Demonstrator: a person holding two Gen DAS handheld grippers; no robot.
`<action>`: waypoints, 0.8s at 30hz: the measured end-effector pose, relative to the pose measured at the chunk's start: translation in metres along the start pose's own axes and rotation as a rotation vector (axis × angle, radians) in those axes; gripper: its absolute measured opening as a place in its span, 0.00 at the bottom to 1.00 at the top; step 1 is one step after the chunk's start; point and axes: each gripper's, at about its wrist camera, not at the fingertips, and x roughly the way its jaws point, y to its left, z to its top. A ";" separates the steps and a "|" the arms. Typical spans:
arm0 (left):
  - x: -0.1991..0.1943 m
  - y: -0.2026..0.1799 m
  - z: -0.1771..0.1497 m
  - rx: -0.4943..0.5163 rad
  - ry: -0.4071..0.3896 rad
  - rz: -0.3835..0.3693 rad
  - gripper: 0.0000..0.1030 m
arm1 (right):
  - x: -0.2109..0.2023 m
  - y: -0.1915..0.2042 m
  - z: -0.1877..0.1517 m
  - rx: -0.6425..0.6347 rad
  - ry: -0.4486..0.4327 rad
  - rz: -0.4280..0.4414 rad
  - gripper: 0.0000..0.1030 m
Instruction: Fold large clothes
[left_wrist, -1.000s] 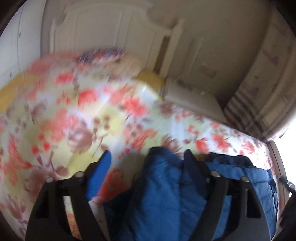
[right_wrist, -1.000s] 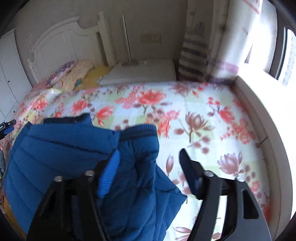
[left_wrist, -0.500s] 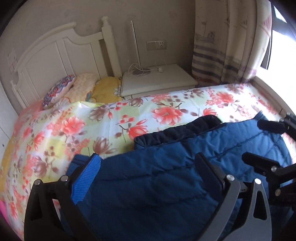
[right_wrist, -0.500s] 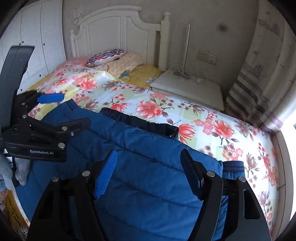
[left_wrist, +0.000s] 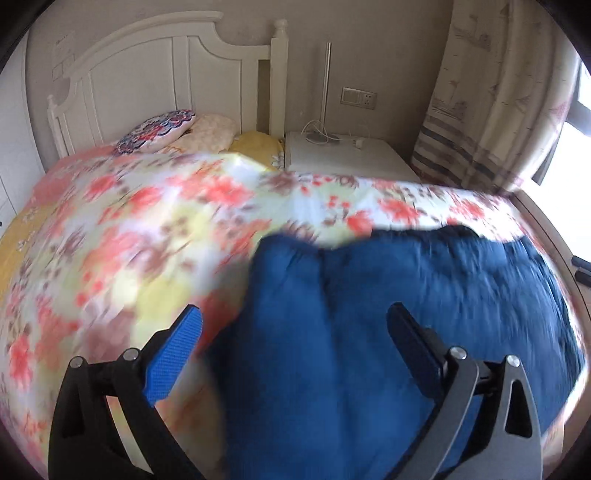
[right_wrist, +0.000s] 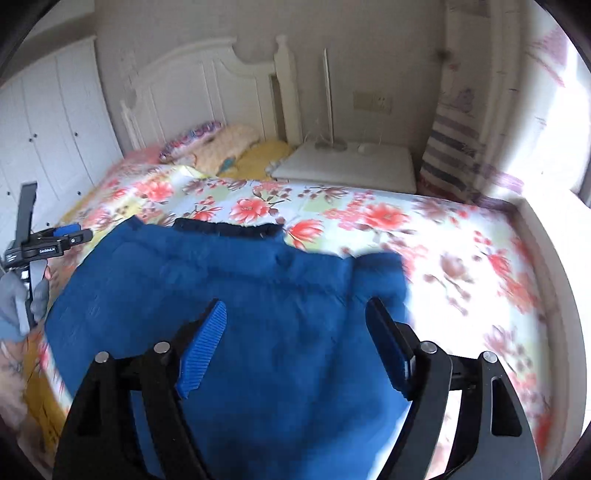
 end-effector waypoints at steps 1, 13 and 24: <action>-0.018 0.017 -0.026 -0.010 -0.004 -0.050 0.97 | -0.020 -0.011 -0.023 0.012 -0.008 0.022 0.75; -0.028 0.044 -0.155 -0.199 0.044 -0.286 0.97 | -0.041 -0.017 -0.163 0.038 0.034 0.205 0.70; -0.018 0.020 -0.136 -0.241 0.094 -0.319 0.43 | -0.060 0.016 -0.166 -0.120 -0.073 0.077 0.17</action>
